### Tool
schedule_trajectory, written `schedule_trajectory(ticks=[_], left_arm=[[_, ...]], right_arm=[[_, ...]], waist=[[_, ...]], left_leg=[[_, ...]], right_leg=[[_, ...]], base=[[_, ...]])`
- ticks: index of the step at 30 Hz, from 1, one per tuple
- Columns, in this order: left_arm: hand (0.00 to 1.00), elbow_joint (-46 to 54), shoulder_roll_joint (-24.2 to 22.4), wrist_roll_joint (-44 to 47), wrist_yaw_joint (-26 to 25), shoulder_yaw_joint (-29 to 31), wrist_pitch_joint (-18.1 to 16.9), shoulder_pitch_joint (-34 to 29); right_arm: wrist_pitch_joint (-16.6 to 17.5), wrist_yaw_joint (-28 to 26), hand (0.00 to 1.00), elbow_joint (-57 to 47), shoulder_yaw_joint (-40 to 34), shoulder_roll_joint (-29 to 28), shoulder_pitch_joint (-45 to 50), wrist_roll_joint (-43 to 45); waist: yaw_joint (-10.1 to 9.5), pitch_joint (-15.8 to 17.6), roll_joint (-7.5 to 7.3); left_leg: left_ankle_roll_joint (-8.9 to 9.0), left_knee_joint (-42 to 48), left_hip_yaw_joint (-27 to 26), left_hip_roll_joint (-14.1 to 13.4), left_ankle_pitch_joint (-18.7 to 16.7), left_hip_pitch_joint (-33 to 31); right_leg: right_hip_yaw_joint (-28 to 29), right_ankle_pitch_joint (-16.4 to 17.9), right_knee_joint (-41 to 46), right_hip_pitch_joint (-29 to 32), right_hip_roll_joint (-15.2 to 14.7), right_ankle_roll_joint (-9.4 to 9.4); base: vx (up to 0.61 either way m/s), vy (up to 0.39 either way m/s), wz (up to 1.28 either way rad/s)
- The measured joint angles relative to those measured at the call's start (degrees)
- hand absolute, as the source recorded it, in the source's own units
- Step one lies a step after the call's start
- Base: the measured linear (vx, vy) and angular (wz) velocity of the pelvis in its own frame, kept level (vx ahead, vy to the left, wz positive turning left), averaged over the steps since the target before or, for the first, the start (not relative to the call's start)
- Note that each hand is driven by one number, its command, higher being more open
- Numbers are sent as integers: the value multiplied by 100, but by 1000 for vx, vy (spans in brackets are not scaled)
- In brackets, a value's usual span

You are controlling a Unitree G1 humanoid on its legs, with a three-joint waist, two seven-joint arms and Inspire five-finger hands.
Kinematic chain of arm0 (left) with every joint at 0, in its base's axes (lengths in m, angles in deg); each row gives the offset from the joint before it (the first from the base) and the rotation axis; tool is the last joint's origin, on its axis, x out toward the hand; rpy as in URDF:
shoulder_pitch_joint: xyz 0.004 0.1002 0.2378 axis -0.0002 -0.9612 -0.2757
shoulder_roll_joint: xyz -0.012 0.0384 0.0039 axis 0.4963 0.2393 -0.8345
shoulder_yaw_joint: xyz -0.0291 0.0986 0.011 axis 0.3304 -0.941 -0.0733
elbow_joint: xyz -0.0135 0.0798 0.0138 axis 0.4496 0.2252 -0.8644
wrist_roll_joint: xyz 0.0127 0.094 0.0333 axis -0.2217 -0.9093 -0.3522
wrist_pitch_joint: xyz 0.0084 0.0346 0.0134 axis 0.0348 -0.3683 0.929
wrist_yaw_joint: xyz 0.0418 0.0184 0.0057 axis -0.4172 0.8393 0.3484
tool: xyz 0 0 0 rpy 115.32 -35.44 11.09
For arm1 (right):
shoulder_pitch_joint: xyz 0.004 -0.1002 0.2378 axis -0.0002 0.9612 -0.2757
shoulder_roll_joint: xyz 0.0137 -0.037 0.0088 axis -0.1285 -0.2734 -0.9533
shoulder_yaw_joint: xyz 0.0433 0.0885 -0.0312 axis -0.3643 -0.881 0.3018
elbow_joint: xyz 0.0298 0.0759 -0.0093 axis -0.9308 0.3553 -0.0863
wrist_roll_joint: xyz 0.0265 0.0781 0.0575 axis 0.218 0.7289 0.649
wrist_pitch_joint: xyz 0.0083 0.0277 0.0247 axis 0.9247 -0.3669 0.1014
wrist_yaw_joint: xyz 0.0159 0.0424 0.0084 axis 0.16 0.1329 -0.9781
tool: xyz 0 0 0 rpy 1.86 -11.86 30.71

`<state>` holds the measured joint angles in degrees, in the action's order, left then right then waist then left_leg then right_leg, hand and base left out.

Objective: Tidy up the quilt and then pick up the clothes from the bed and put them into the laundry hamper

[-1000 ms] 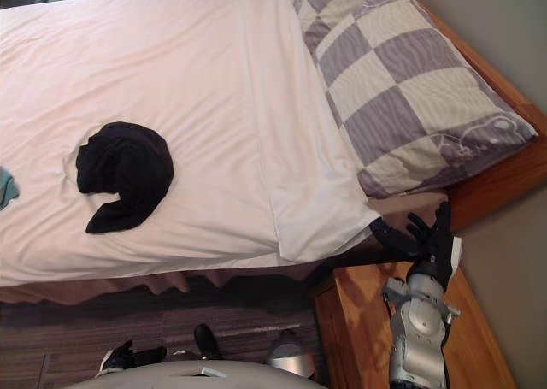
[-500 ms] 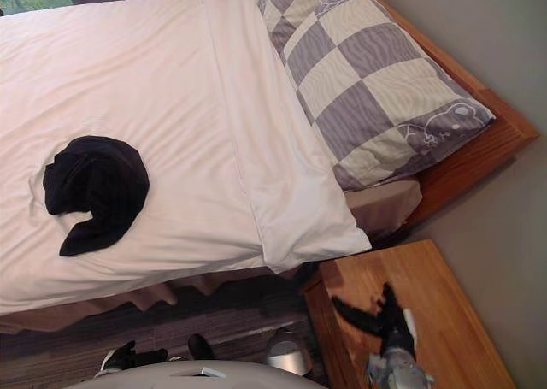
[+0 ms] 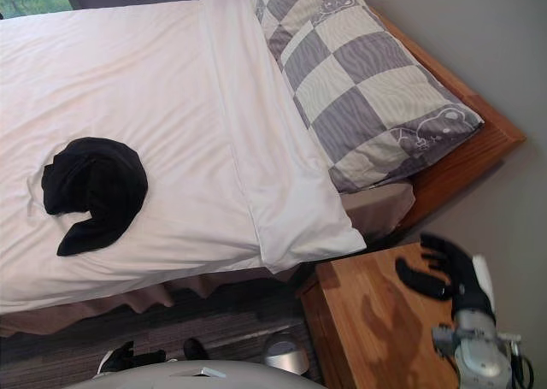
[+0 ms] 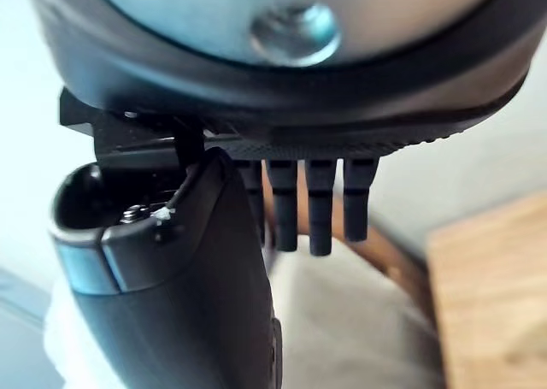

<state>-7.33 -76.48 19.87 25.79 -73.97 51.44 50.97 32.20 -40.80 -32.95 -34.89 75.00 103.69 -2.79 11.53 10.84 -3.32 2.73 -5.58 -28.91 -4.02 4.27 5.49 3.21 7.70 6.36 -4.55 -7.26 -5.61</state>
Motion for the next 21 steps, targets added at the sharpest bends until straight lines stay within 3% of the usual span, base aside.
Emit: schedule_trajectory(ticks=[5, 11, 17, 21], left_arm=[[100, 11, -9, 23, -4, 173, -14, 1], [100, 6, 23, 29, -45, 337, 13, 2], [100, -3, -30, 30, -268, 278, 48, 98], [100, 5, -56, 77, -405, 58, 47, 268]], right_arm=[[51, 418, 0, -894, -43, -437, -681, 136], [266, 1038, 0, -1337, 264, -1203, -1528, 997], [605, 1613, 0, -1345, 1218, -1395, -2507, 2158], [752, 1862, 0, -1043, 1675, -1373, -3466, 2497]], waist=[[-22, -36, -86], [-72, -75, -206], [-266, -74, -91], [-411, 77, 95]], left_leg=[[-59, 0, 91, 31, 43, -92], [-74, 0, 184, 41, 64, -110], [-77, 0, 327, 38, 86, -230], [-185, 2, 412, 47, 225, -487]], right_leg=[[-98, -68, -17, 27, -35, -42], [-188, -97, -51, -42, -48, -45], [-298, -110, -41, 11, -45, -28], [-364, -163, 20, 243, -42, -32]], base=[[30, -3, 11], [35, 0, 7], [-28, 1, 12], [-38, 15, 13]])
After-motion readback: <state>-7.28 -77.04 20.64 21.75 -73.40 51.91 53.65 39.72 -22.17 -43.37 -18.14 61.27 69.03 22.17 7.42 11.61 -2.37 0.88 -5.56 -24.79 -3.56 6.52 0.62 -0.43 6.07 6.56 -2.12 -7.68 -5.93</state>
